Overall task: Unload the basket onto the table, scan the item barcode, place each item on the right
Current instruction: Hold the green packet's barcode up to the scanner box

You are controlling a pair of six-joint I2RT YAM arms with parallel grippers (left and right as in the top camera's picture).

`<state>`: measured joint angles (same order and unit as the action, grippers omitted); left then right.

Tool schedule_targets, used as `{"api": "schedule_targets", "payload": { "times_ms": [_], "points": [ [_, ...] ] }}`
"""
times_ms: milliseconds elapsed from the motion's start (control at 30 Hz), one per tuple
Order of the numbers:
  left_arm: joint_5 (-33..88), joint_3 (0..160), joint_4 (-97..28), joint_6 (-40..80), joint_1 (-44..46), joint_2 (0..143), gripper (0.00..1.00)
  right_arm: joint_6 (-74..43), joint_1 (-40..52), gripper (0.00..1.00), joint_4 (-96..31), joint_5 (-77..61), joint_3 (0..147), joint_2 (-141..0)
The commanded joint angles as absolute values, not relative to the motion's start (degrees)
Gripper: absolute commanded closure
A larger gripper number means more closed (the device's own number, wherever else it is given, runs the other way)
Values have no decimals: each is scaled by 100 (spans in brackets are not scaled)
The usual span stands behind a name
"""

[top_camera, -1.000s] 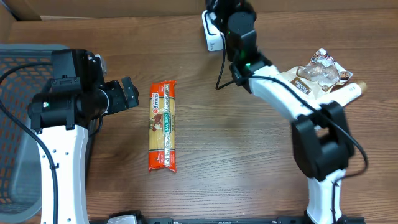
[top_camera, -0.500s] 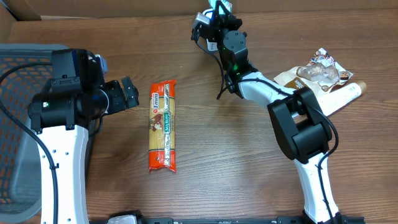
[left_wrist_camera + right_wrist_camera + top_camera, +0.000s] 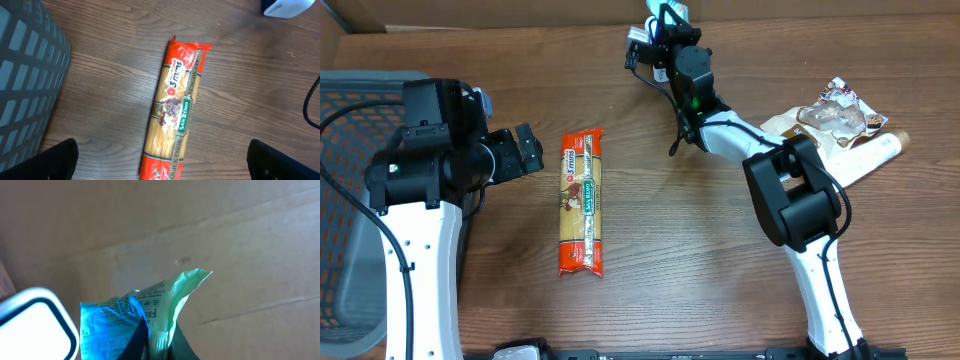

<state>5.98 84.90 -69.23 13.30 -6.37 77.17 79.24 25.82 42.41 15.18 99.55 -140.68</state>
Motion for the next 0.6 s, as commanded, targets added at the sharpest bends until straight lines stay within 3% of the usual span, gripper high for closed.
{"api": "schedule_targets", "payload": {
  "times_ms": [0, 567],
  "points": [
    [578, 8597, -6912, 1240, -635, 7760, 0, 8152, 2495, 96, 4316, 1490, 10171, -14125],
    [576, 8597, -6914, 1240, -635, 7760, 0, 8147, 2488, 96, 4110, 1514, 10171, -14125]
  ]
}}
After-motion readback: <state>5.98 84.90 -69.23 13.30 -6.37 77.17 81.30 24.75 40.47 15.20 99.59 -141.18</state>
